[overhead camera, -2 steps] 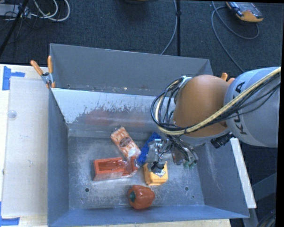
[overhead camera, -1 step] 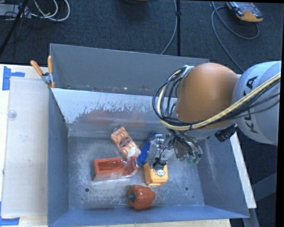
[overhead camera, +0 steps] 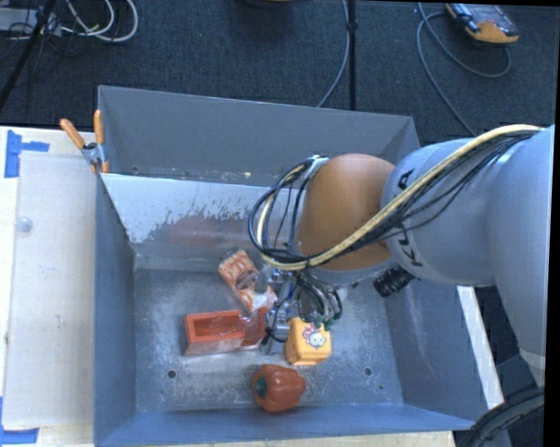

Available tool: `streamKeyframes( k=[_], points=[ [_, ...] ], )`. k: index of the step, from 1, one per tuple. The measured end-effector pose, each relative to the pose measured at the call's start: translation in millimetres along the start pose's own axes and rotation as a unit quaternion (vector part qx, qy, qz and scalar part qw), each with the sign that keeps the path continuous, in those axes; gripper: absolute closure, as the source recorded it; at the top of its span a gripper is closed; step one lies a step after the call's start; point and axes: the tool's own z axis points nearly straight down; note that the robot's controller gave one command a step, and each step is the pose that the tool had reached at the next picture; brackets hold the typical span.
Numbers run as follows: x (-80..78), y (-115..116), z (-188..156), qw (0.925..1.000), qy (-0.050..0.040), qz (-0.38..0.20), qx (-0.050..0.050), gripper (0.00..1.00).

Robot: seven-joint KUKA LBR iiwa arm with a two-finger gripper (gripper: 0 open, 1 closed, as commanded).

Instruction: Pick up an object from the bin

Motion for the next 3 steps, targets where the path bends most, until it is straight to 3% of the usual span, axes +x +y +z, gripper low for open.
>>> streamKeyframes(
  k=[1, 2, 3],
  points=[
    [-2.1, 2, 12, 1.0, 0.003, 0.005, 0.0, 1.0],
    [-2.1, 2, 12, 1.0, 0.003, 0.005, 0.0, 1.0],
    [3.1, 7, -18, 0.9999, 0.0082, 0.008, 0.001, 1.0]
  ],
)
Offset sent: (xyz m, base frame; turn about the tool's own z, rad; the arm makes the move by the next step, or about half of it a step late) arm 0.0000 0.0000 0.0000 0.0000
